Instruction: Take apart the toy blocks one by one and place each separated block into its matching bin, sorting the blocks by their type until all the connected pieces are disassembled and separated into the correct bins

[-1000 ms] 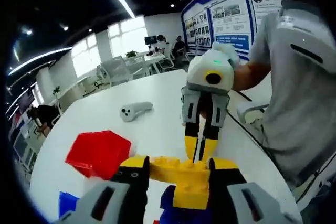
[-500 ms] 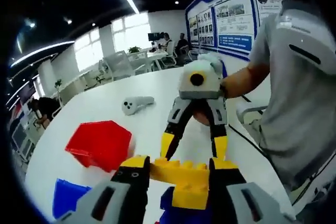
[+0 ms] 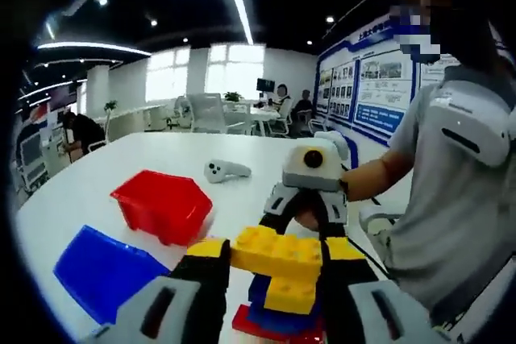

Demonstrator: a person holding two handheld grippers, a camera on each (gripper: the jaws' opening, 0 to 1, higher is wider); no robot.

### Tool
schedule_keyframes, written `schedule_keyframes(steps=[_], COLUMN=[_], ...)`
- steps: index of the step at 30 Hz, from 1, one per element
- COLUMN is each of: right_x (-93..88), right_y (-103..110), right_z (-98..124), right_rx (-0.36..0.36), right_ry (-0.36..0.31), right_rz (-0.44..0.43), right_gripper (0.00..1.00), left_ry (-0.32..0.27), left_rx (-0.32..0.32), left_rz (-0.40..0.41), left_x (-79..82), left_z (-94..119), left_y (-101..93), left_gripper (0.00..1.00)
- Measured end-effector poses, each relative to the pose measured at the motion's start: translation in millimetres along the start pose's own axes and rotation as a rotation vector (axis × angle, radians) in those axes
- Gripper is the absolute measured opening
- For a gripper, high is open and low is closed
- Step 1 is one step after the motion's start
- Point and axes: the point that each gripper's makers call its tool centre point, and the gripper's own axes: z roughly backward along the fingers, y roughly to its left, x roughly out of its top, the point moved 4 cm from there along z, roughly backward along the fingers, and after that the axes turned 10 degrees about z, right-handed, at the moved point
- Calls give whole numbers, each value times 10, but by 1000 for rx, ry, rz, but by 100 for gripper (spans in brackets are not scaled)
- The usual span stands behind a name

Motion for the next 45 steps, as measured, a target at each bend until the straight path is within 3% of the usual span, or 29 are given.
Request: schedule_keyframes(steps=[1,2,3,4,5,8,15,16,19,20,24,28,32,36,38,41,45], right_x=[24,32,16,31,18,32,64,57,60,63,86,83,94,115,196,276,360], right_y=[9,-18,-4,40,54,74,81,83,68,69,64,39,25,17,-8,-59,-95], right_z=[-28,-83,-101,-153,-150,-192,-141,-143,-120,-116,-113,-79,-61,-47,-18,3,83], right_rx=[-11,-33,-29,-2,-6,10,24,22,22,22,24,18,13,9,-2,-21,-51], right_ry=[10,15,34,31,51,84,136,140,144,146,141,138,131,111,62,40,8], right_rz=[10,83,53,73,87,91,93,89,66,54,66,68,77,109,102,103,95], right_gripper=[31,30,26,25,25,25,25,25,25,25,25,25,25,26,26,29,30], left_ry=[13,43,44,13,17,-3,-105,-143,-152,-158,-167,-233,-281,-307,-342,-381,-400], left_rx=[6,34,30,43,27,33,27,29,35,53,55,72,134,220,277,373,511], left_rz=[20,30,47,40,74,73,3,-41,-54,-105,-116,-125,-90,-40,-8,13,63], left_x=[-34,-105,-149,-122,-176,-211,-250,-219,-239,-213,-174,-44,56,52,44,40,41], left_z=[20,39,46,48,95,144,196,204,231,227,236,343,545,782,981,1324,1836], left_y=[12,38,11,33,-20,-45,-58,-43,-48,-18,-39,-32,63,190,245,335,520], left_gripper=[48,48,49,49,49,49,48,47,47,47,48,48,48,48,48,48,48])
